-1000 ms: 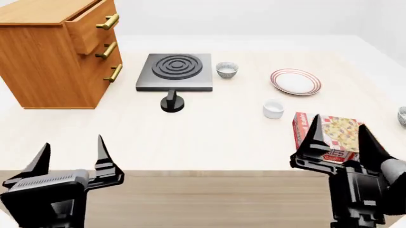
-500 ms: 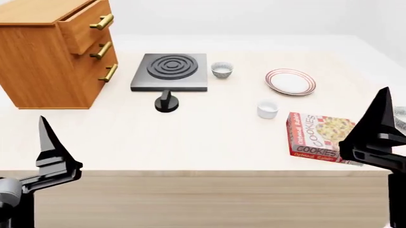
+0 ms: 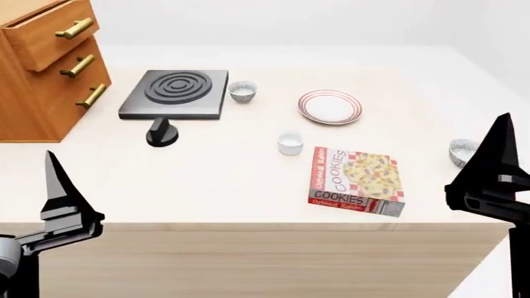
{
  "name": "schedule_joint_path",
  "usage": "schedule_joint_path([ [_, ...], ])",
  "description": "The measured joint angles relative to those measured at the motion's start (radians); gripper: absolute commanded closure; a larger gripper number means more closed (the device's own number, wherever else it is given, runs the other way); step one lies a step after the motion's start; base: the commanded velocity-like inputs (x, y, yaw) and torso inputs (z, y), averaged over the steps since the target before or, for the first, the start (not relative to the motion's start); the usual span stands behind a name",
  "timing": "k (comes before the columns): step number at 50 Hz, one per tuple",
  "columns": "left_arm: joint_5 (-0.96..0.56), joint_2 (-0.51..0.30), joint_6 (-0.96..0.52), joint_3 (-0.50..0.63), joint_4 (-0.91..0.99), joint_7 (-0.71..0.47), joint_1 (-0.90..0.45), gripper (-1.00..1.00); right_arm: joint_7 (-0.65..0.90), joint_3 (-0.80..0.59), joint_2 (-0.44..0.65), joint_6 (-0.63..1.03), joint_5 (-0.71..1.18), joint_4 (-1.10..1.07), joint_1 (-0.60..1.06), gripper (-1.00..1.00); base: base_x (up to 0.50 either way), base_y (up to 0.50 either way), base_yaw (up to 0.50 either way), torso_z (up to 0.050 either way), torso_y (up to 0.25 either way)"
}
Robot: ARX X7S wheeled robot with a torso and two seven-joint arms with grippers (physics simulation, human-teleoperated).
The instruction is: Pick the akita bowl next to the cookies box and place it on the plate.
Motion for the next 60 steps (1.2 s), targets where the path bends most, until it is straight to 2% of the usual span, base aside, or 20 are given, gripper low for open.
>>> schedule_joint_path([
  [32,-0.011,-0.018,0.008,0.011,-0.002,-0.016,0.006,-1.0,0.01,-0.019,0.017,-0.02,0.006,0.006,-0.008,-1.0,0.0,-0.5,0.0,0.0,0.0],
  [48,-0.016,-0.026,0.016,0.015,-0.008,-0.022,0.009,-1.0,0.016,-0.037,0.024,-0.039,-0.026,0.004,-0.015,-1.0,0.02,-0.01,0.0,0.0,0.0],
  [60,-0.019,-0.032,0.021,0.017,-0.01,-0.028,0.011,-1.0,0.013,-0.03,0.024,-0.062,-0.013,0.004,-0.025,-1.0,0.44,0.05,0.0,0.0,0.0],
])
